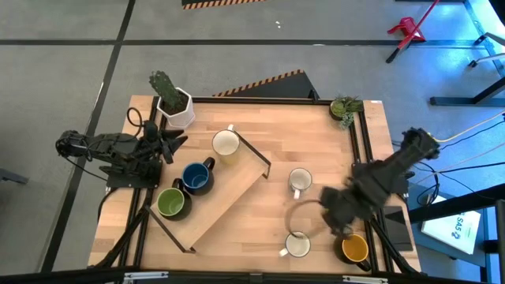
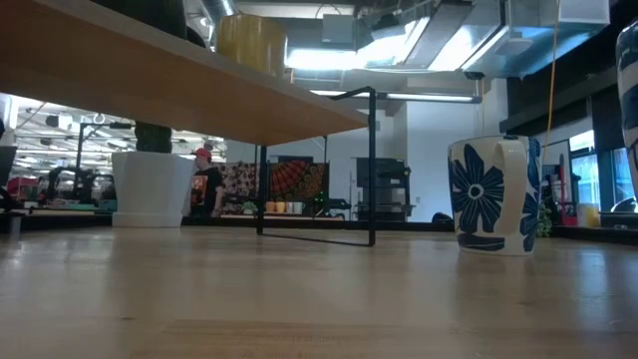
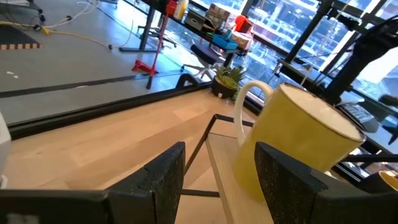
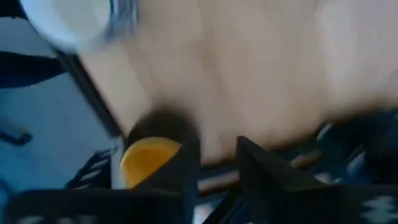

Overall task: Place coffee mugs
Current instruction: Put the yellow black mug on the shelf

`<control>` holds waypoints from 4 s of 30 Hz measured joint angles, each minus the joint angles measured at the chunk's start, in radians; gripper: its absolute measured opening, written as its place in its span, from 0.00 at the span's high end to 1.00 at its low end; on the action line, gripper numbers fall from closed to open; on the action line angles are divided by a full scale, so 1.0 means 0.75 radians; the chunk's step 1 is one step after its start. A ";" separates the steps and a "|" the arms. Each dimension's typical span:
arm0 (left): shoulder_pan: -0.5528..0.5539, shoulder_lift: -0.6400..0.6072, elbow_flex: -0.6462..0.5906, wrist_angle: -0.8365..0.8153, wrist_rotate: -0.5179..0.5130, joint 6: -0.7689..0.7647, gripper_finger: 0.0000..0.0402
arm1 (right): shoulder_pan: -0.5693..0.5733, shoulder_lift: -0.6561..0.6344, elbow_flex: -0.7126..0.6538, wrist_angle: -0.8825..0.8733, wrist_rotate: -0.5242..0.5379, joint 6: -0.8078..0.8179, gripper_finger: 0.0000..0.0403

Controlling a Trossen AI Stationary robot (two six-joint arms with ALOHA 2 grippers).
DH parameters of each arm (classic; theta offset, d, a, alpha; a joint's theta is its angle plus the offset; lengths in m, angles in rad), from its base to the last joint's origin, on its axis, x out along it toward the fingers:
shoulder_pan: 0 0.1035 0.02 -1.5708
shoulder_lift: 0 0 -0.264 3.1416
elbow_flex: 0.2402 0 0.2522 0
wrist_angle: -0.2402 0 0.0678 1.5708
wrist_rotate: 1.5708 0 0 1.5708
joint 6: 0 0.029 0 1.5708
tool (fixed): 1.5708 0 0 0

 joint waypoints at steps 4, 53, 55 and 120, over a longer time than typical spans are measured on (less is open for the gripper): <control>0.000 0.000 0.000 -0.001 0.002 0.000 0.53 | 0.241 -0.028 -0.124 0.115 -0.025 0.454 0.59; 0.000 0.000 0.000 -0.005 -0.038 0.001 0.53 | 0.338 0.104 -0.579 0.876 -0.101 0.608 0.98; 0.000 0.000 0.000 -0.005 -0.038 0.001 0.53 | 0.331 0.105 -0.567 0.850 -0.068 0.605 0.98; 0.000 0.000 0.000 -0.002 -0.069 0.067 0.53 | -0.696 0.676 0.971 0.076 0.119 -2.291 1.00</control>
